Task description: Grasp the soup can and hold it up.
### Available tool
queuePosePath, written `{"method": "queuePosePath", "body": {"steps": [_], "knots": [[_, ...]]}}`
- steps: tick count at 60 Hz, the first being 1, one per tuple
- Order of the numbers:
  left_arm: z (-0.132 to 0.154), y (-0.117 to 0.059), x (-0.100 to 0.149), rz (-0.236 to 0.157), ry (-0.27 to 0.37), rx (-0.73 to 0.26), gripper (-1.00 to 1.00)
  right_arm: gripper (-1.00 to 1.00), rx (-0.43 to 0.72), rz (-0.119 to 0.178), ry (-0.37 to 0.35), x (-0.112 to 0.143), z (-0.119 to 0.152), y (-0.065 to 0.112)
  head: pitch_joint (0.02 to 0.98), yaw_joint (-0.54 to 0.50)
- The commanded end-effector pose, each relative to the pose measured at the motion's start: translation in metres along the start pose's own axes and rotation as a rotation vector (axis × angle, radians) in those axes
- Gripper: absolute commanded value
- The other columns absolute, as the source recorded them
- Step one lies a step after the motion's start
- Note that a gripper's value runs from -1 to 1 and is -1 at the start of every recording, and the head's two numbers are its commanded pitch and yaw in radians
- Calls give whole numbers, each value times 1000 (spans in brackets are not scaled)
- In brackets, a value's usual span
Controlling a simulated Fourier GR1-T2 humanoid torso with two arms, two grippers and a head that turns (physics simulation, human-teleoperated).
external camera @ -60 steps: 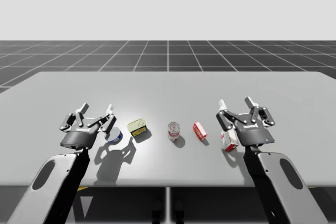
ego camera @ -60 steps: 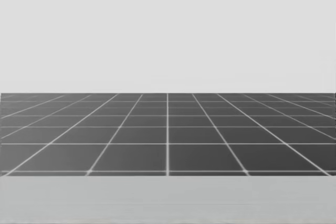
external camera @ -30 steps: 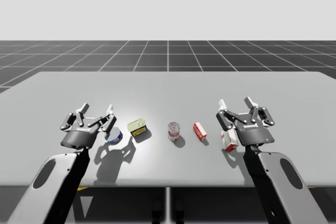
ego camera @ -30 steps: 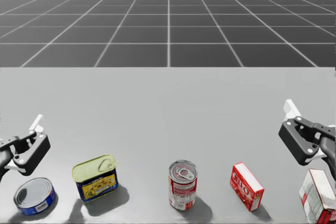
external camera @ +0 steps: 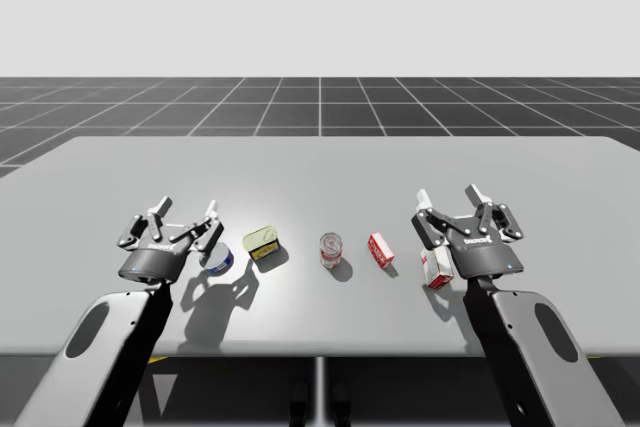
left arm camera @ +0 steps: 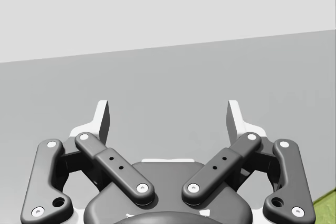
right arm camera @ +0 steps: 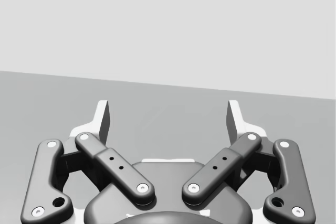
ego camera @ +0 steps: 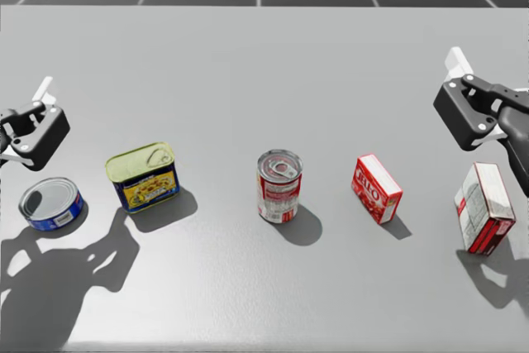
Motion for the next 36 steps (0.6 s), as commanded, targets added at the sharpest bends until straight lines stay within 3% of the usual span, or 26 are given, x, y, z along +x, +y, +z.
{"method": "queuePosePath", "body": {"steps": [1,10,13,17,19,23,27,36], "knots": [[0,-1,0,-2,0,-2,-1000,-1000,1,-1,0,1,0,0,802,-25],[0,-1,0,-2,-2,-1,-1000,-1000,9,5,8,1,1,2,803,-28],[0,-1,0,-2,-3,-1,-1000,-1000,8,27,22,1,1,4,803,-29],[1,-1,1,-2,-8,2,-1000,-1000,15,18,45,2,4,6,801,-27],[1,0,2,-1,-11,3,-1000,-1000,23,-7,65,5,6,7,799,-27],[2,0,3,0,-15,3,-1000,-1000,33,11,61,11,11,8,799,-29],[2,-1,4,0,-18,1,-1000,-1000,54,-8,72,20,20,13,800,-30],[3,0,4,0,-20,1,-1000,-1000,115,2,65,35,44,27,798,-24]]}}
